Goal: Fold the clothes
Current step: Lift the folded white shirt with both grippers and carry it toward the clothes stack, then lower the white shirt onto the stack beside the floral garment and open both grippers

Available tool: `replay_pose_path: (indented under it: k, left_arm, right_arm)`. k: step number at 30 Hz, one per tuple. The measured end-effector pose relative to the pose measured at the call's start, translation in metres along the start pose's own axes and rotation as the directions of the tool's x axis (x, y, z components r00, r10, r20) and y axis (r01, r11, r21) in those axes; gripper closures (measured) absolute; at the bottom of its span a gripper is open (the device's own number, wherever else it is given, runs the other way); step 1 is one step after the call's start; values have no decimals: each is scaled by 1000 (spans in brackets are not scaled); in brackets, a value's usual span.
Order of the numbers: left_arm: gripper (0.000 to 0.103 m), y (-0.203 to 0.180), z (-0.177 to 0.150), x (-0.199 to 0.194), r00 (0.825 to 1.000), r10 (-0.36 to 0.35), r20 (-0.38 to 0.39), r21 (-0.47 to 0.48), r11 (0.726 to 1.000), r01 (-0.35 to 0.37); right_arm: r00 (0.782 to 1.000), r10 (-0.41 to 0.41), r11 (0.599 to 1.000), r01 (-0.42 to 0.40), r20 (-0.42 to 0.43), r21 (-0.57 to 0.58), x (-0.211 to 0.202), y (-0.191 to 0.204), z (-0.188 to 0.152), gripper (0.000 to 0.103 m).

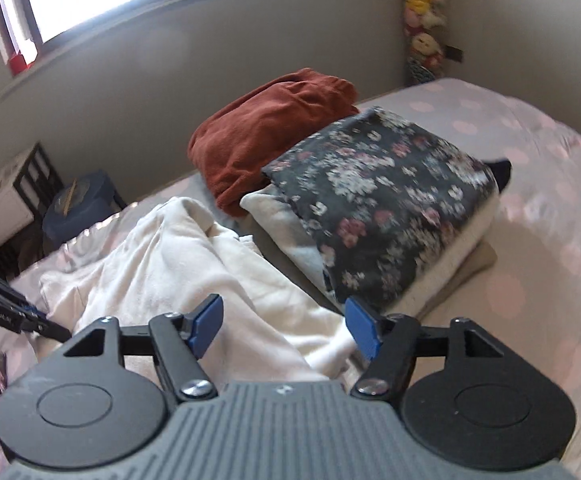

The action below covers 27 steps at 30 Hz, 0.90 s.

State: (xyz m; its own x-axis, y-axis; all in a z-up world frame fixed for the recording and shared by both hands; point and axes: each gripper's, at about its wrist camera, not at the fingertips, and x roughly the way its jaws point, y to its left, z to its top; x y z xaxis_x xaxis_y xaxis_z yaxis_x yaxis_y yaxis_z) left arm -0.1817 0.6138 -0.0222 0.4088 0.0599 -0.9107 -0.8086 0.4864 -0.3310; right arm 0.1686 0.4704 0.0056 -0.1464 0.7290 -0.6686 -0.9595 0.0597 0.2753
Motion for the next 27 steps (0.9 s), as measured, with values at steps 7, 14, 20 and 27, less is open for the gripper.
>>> replay_pose_path:
  k: [7,14,20,27]
  left_arm:
    - [87,0,-3,-2,1000,-4,21,-15,1000,4]
    - [87,2,-10,-5,999,-12,46,-23,1000,13]
    - [82,-1,-6,-11,999,-24,38,25,999,23]
    - [66,-6,9,-36,999,48,13,230,972,-50]
  right_arm:
    - [990,106,950,-128,92,284,9,-32,-54,43]
    - [980,80,967,-121,182,225,-9,-1,-50,81]
    - [991,-52,986,31,126,163,-7,13,-32,82]
    - [992,-67,989,51,106,142,-3,13,-35,82]
